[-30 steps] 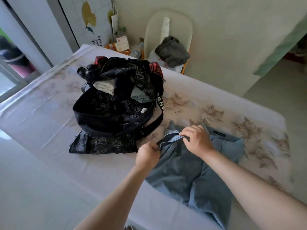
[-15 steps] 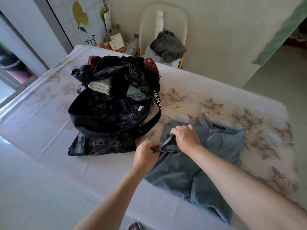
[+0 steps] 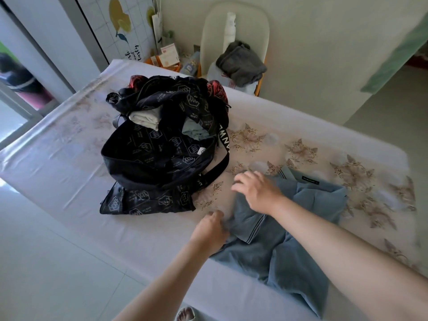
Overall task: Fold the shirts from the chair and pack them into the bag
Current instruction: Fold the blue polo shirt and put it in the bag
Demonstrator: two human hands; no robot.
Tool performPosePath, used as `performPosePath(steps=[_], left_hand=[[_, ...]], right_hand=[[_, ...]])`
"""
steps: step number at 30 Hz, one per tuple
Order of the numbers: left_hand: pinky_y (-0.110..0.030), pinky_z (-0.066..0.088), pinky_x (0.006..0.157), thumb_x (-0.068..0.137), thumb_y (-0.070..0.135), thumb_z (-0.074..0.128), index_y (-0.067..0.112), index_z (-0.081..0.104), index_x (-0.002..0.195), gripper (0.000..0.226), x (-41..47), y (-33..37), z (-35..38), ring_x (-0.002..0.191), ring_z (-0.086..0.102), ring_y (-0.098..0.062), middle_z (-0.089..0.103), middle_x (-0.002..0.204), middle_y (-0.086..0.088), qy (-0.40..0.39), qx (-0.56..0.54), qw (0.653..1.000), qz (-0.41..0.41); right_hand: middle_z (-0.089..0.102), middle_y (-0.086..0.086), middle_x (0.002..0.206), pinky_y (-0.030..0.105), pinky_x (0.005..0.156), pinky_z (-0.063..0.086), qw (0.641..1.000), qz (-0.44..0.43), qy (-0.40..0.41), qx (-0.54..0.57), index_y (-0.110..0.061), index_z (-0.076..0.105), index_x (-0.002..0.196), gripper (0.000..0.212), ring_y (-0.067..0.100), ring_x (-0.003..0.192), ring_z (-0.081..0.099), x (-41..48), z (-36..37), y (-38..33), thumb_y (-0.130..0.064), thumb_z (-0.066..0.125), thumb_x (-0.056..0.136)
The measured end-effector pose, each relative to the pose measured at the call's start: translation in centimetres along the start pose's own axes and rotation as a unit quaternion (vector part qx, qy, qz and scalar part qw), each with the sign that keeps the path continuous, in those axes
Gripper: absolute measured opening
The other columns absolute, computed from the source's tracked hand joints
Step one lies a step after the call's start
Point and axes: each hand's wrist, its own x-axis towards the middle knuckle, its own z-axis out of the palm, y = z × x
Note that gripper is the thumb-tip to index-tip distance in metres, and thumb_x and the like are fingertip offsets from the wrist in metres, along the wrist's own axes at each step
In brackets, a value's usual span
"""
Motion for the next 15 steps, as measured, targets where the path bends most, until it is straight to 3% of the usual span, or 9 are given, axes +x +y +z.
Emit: performPosePath(steps=[2,3,7,9,11,15], left_hand=[[-0.032,0.048,0.076,0.091,0.014,0.051,0.010,0.063,0.109,0.022,-0.3,-0.3,-0.4,0.100,0.061,-0.029,0.065,0.106,-0.009,-0.054,0.061,0.997,0.000],[-0.032,0.048,0.076,0.091,0.012,0.050,0.008,0.067,0.105,0.022,-0.5,-0.5,-0.6,0.098,0.062,-0.028,0.066,0.104,-0.009,-0.074,0.070,0.995,0.005],[-0.026,0.044,0.071,0.090,0.011,0.051,0.007,0.066,0.100,0.019,-1.2,-0.8,-1.1,0.090,0.056,-0.023,0.062,0.105,-0.009,-0.075,0.023,0.997,0.020],[-0.026,0.038,0.063,0.087,0.013,0.051,0.011,0.061,0.092,0.011,-1.4,-0.2,-1.7,0.083,0.050,-0.019,0.058,0.098,-0.005,-0.075,-0.012,0.997,0.017],[-0.027,0.038,0.060,0.084,0.017,0.052,0.020,0.055,0.082,0.005,-1.3,1.0,-2.5,0.075,0.048,-0.015,0.055,0.085,0.003,-0.109,-0.040,0.993,0.011],[-0.022,0.042,0.058,0.076,0.017,0.058,0.022,0.061,0.081,0.008,-1.0,5.5,-4.1,0.070,0.051,-0.008,0.057,0.079,0.009,-0.177,-0.055,0.980,0.073]], right_hand=[[0.032,0.007,0.149,0.046,0.114,0.027,0.988,-0.040,-0.138,-0.054,-0.026,0.046,0.143,0.069,0.028,0.136,0.032,1.2,0.4,-1.1,0.006,0.053,0.082],[0.034,0.007,0.148,0.044,0.114,0.026,0.982,-0.056,-0.158,-0.086,-0.028,0.042,0.145,0.072,0.028,0.135,0.034,1.6,0.6,-1.3,0.004,0.057,0.083],[0.058,0.004,0.115,0.039,0.096,0.034,0.981,-0.055,-0.125,-0.141,-0.024,0.059,0.125,0.048,0.026,0.108,0.053,1.6,0.8,-0.9,0.003,0.057,0.084],[0.061,0.003,0.091,0.037,0.081,0.042,0.983,-0.053,-0.077,-0.159,-0.020,0.070,0.092,0.030,0.025,0.086,0.057,0.9,-0.1,-0.8,0.003,0.068,0.073],[0.050,0.002,0.068,0.032,0.059,0.040,0.990,-0.024,-0.023,-0.134,-0.017,0.058,0.061,0.032,0.023,0.060,0.051,-0.1,-0.9,-0.1,0.008,0.075,0.051],[0.045,0.003,0.060,0.028,0.045,0.034,0.993,0.061,0.020,-0.098,-0.015,0.048,0.064,0.047,0.024,0.046,0.048,-3.8,-2.1,2.6,0.019,0.073,0.043]])
